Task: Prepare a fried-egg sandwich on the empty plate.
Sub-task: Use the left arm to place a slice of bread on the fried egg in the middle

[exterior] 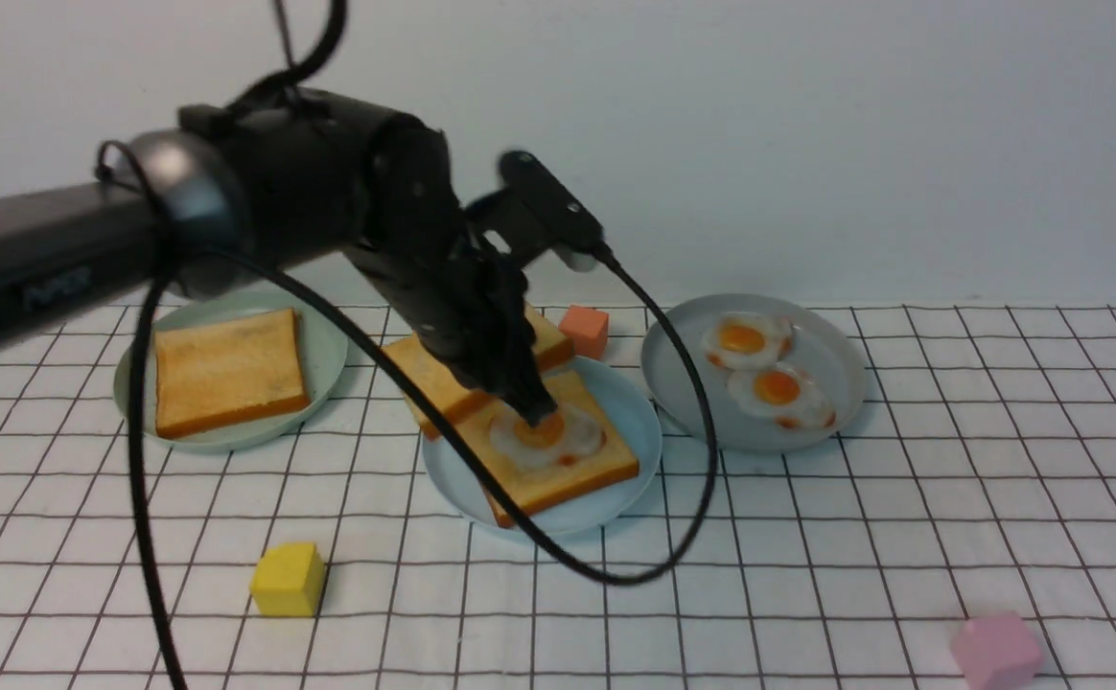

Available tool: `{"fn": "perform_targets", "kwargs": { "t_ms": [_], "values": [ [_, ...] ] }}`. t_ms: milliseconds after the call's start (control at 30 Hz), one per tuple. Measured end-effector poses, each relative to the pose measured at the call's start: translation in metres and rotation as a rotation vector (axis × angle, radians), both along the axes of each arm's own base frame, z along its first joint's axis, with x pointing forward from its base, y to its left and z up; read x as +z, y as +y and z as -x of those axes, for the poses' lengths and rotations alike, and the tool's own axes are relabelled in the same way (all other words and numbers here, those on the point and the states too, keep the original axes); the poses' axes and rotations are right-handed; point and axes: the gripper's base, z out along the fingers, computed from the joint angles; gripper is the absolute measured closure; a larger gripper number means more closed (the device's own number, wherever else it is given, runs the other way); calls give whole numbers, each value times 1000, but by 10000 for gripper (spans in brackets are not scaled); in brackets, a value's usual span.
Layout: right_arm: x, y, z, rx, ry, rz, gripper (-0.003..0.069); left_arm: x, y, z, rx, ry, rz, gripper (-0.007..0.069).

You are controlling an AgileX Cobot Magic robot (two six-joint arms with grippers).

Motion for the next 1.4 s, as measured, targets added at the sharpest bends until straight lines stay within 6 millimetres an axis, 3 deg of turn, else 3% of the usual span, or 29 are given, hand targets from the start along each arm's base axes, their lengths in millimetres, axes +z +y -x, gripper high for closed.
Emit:
{"fn": "perform_targets", "kwargs": {
  "t_ms": [200, 433, 900, 1133, 1333, 1400],
  "values": [
    [1, -3, 7, 3, -4, 1, 627, -26, -29, 6, -114, -32, -110, 589],
    [2, -5, 11, 3, -13, 0, 623, -46, -35, 1, -126, -28, -122, 589],
    [1, -5, 12, 6, 3, 9, 611, -63, -42, -5, -106, -28, -67, 587],
    [0, -5, 12, 9, 18, 16, 606, -66, -43, -7, -88, -28, -50, 462],
    [-1, -5, 13, 10, 20, 15, 601, -67, -42, -5, -81, -11, -58, 306],
    [-1, -5, 13, 11, 20, 15, 599, -66, -41, -4, -63, 14, -57, 292]
  ]
}}
